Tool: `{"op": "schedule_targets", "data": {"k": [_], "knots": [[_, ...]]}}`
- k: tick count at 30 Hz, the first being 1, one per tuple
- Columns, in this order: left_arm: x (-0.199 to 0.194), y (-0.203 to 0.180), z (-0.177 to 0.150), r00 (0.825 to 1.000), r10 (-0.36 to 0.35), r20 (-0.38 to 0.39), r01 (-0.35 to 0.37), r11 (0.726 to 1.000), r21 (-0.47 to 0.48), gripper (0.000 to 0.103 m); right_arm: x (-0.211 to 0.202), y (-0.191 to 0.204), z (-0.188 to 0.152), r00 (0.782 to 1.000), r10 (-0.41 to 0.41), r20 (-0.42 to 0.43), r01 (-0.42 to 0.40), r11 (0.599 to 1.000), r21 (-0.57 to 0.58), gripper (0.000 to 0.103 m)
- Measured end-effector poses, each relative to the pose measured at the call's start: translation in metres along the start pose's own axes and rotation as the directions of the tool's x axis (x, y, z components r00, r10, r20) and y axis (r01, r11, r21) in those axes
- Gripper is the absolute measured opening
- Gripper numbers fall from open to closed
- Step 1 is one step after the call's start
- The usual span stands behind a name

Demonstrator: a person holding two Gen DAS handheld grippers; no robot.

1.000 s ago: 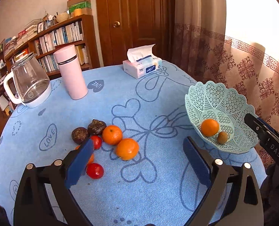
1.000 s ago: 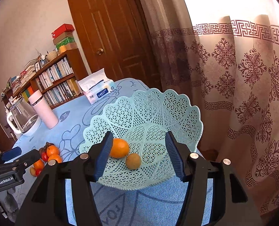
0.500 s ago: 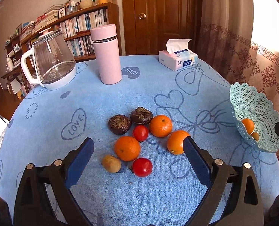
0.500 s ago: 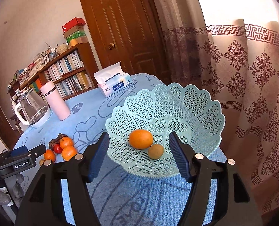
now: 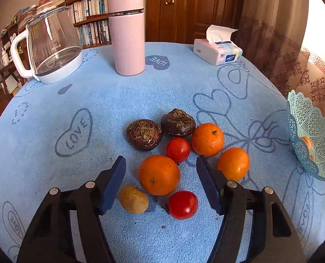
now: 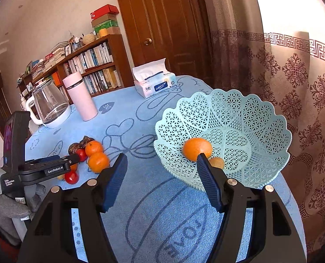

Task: Organize fruits
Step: 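Close the left gripper around a large orange in the cluster, then grasp another large orange with the right gripper while left holds its orange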

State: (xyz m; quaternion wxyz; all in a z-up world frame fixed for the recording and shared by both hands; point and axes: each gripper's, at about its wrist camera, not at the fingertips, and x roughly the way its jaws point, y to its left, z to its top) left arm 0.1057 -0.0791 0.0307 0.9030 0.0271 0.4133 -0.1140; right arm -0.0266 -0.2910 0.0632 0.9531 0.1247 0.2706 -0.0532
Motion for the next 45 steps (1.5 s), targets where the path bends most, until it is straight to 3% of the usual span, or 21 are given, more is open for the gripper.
{"op": "schedule_targets", "data": {"k": [4, 9, 16, 23, 30, 38, 45], "knots": [[0.009, 0.007, -0.002, 1.0, -0.009, -0.025, 0.008, 1.0, -0.027, 0.051, 0.006, 0.01, -0.002, 1.0, 0.006, -0.02, -0.006, 1.0, -0.026, 0.067], [0.005, 0.013, -0.004, 0.999, -0.052, 0.001, 0.052, 0.998, -0.044, 0.04, 0.013, 0.023, -0.005, 0.999, 0.013, -0.045, -0.016, 0.998, -0.055, 0.067], [-0.004, 0.019, -0.007, 0.996, -0.079, 0.045, 0.082, 0.994, -0.066, 0.04, 0.025, 0.039, -0.009, 0.995, 0.037, -0.094, -0.046, 0.995, -0.088, 0.067], [-0.028, 0.034, -0.002, 0.986, -0.101, 0.136, 0.117, 0.986, -0.118, 0.04, 0.043, 0.059, -0.008, 0.984, 0.075, -0.158, -0.094, 0.989, -0.113, 0.067], [-0.043, 0.043, -0.001, 0.977, -0.057, 0.204, 0.087, 0.986, -0.141, 0.04, 0.072, 0.08, -0.006, 0.966, 0.114, -0.23, -0.146, 0.981, -0.128, 0.067], [-0.045, 0.057, -0.003, 0.976, -0.025, 0.216, 0.066, 0.981, -0.184, 0.04, 0.113, 0.1, -0.007, 0.942, 0.117, -0.313, -0.172, 0.973, -0.153, 0.067], [-0.046, 0.059, -0.004, 0.976, -0.031, 0.216, 0.074, 0.978, -0.193, 0.04, 0.134, 0.108, -0.005, 0.94, 0.094, -0.328, -0.161, 0.97, -0.184, 0.062]]}}
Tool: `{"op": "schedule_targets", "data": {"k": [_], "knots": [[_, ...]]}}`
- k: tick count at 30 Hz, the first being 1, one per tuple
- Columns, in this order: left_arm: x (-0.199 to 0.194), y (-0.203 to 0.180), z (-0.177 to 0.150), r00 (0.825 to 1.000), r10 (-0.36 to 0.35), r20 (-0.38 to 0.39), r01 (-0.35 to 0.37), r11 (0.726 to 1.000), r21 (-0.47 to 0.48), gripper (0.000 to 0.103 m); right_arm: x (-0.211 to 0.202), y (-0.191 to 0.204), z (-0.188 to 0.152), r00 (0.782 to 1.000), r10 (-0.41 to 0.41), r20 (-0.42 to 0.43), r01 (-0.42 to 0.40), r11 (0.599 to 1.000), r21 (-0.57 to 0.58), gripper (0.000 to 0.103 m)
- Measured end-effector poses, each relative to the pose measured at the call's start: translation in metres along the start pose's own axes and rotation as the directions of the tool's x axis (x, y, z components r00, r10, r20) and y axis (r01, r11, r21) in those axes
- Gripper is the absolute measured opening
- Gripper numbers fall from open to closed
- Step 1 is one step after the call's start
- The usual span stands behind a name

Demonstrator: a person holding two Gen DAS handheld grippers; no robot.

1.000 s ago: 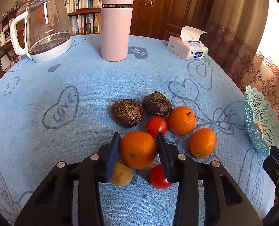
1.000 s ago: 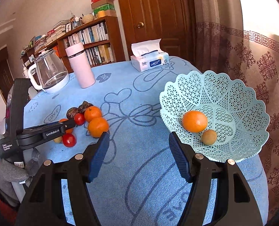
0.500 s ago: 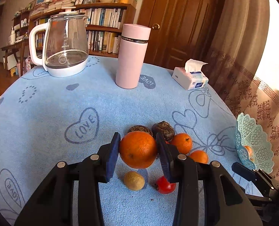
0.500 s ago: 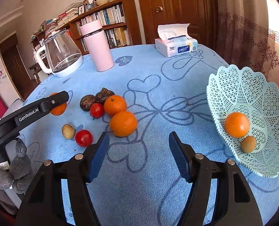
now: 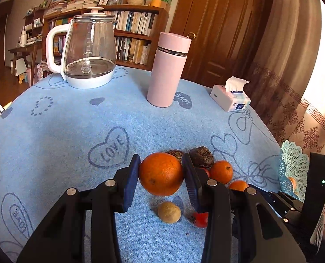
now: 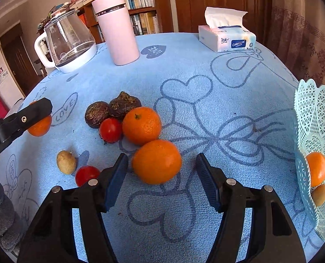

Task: Organize fruits
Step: 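Grasp another large orange with the right gripper while left holds its orange, then carry the orange into the basket and open the right gripper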

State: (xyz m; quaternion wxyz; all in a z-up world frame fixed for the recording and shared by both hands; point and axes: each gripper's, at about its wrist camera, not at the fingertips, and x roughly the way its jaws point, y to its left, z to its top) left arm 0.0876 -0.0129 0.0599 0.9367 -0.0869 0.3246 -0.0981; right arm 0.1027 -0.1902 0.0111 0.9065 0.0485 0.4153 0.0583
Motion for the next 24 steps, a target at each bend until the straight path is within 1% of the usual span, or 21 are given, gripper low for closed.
{"op": "schedule_targets", "data": {"k": [1, 3, 4, 6, 9, 15, 24], "knots": [[0.0, 0.0, 0.0, 1.0, -0.001, -0.001, 0.001, 1.0, 0.001, 0.04, 0.001, 0.0, 0.001, 1.0, -0.002, 0.0, 0.002, 1.0, -0.004, 0.06], [0.0, -0.001, -0.001, 1.0, -0.004, -0.002, 0.004, 1.0, 0.004, 0.04, 0.002, 0.001, 0.002, 1.0, -0.009, -0.002, 0.009, 1.0, -0.012, 0.052], [0.0, -0.001, -0.001, 1.0, -0.005, -0.003, 0.005, 1.0, 0.004, 0.04, 0.003, 0.002, 0.002, 1.0, -0.012, -0.001, 0.012, 1.0, -0.017, 0.05], [0.0, -0.001, -0.001, 1.0, -0.005, -0.004, 0.005, 1.0, 0.004, 0.04, 0.002, 0.005, 0.001, 1.0, -0.015, 0.001, 0.015, 0.999, -0.035, 0.044], [0.001, -0.002, -0.002, 1.0, -0.006, -0.007, 0.006, 1.0, 0.005, 0.04, 0.0, 0.01, -0.002, 0.999, -0.031, 0.008, 0.031, 0.998, -0.058, 0.044], [0.001, -0.002, -0.002, 1.0, -0.009, -0.006, 0.009, 1.0, 0.003, 0.04, -0.013, 0.016, -0.008, 1.0, -0.013, 0.015, 0.013, 0.999, -0.051, 0.044], [-0.001, -0.003, -0.003, 1.0, -0.016, -0.004, 0.016, 1.0, 0.004, 0.04, -0.054, 0.005, -0.006, 0.996, -0.009, 0.086, 0.008, 1.0, 0.007, 0.044]]}}
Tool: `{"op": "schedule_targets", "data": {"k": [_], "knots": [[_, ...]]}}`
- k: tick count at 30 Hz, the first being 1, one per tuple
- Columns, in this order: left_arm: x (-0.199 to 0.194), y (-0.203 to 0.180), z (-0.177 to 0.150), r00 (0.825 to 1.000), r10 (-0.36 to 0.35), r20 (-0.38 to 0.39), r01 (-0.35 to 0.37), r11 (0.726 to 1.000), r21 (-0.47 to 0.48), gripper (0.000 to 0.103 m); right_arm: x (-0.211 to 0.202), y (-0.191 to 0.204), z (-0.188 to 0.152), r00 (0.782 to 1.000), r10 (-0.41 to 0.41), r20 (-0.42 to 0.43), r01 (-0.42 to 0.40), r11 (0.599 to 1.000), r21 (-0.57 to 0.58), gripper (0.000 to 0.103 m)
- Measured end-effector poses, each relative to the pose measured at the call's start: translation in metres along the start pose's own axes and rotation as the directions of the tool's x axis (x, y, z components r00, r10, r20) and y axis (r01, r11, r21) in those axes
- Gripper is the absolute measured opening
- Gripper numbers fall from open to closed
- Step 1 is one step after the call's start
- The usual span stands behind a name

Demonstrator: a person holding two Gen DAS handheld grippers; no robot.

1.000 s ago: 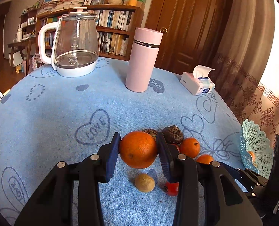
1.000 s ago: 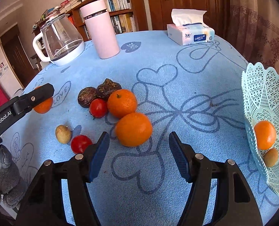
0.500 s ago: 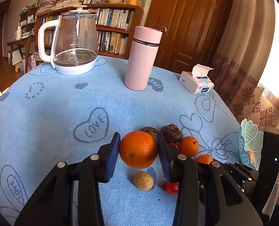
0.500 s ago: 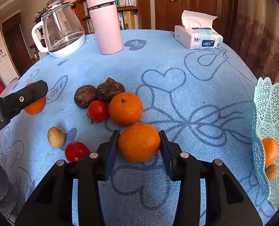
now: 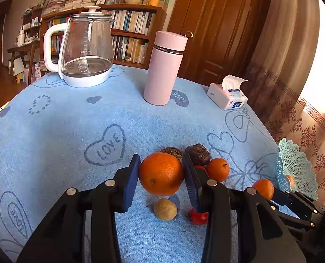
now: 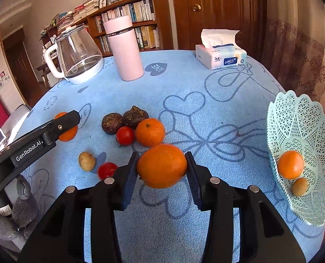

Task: Organize fruits
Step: 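Carry the orange into the basket and open the right gripper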

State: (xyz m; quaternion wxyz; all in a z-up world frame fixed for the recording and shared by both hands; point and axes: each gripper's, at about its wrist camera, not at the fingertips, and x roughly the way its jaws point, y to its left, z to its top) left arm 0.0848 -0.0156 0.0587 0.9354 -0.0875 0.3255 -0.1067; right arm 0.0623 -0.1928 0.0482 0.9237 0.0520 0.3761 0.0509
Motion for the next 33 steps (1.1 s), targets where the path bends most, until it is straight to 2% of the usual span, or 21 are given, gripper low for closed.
{"op": "schedule_targets", "data": {"k": [8, 14, 24, 33], "knots": [[-0.001, -0.002, 0.0, 1.0, -0.007, -0.001, 0.007, 1.0, 0.007, 0.04, -0.038, -0.029, 0.003, 0.997, -0.047, 0.064, 0.042, 0.996, 0.074, 0.044], [-0.002, -0.005, -0.001, 1.0, -0.013, -0.003, 0.014, 1.0, 0.014, 0.04, -0.065, -0.062, -0.001, 0.987, -0.129, 0.101, 0.114, 0.983, 0.144, 0.044], [-0.002, -0.01, -0.004, 1.0, -0.019, -0.007, 0.019, 0.999, 0.026, 0.04, -0.084, -0.128, -0.023, 0.957, -0.283, 0.066, 0.254, 0.926, 0.279, 0.044], [-0.001, -0.011, -0.005, 1.0, -0.017, -0.01, 0.017, 0.999, 0.032, 0.04, -0.076, -0.149, -0.035, 0.947, -0.322, 0.017, 0.301, 0.902, 0.311, 0.044]]}}
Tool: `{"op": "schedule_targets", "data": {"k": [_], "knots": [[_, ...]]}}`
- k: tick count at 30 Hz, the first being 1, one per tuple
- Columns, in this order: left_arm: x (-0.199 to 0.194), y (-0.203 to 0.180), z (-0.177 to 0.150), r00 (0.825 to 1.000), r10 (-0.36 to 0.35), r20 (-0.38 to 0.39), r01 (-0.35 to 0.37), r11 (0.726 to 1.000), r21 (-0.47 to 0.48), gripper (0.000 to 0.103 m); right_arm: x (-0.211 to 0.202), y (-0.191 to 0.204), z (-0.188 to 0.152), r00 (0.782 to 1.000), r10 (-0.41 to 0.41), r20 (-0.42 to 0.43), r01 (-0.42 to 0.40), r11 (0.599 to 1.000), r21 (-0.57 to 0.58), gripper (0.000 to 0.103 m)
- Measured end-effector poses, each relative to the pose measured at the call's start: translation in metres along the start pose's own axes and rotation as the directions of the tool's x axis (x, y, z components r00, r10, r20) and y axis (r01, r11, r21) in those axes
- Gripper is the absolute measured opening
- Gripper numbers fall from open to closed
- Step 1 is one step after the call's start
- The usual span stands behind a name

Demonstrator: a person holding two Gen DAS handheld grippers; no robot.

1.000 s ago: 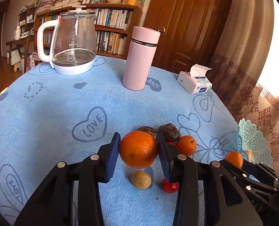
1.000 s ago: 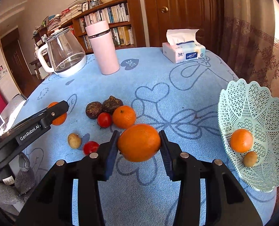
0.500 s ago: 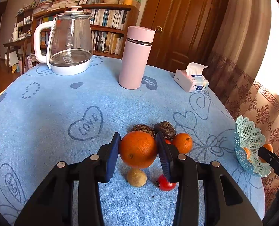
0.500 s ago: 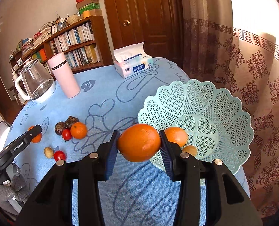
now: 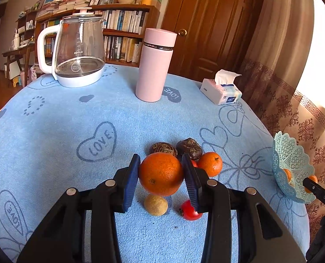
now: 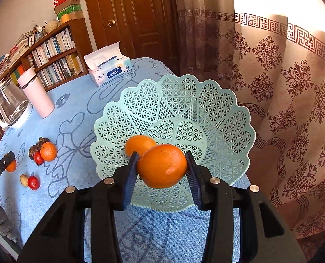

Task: Organize fruits
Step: 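Carry the orange into the basket and open the right gripper, then carry the held orange to the basket and open the left gripper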

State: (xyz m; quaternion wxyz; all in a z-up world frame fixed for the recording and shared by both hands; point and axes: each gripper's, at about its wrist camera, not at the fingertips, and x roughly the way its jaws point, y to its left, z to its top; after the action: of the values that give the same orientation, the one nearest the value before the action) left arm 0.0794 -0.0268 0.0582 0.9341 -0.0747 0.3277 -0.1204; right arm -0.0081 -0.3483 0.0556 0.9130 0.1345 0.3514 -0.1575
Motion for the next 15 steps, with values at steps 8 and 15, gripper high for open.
{"op": "schedule_targets", "data": {"k": [8, 15], "knots": [[0.0002, 0.0, -0.0006, 1.0, 0.001, 0.001, -0.001, 1.0, -0.002, 0.04, 0.0025, 0.0008, -0.0015, 1.0, 0.001, -0.009, -0.001, 1.0, 0.003, 0.045], [0.0004, 0.0, -0.0006, 1.0, 0.002, 0.003, -0.002, 1.0, 0.0, 0.04, 0.0012, 0.0031, -0.0028, 1.0, 0.009, -0.009, -0.009, 1.0, 0.0, 0.045]]}}
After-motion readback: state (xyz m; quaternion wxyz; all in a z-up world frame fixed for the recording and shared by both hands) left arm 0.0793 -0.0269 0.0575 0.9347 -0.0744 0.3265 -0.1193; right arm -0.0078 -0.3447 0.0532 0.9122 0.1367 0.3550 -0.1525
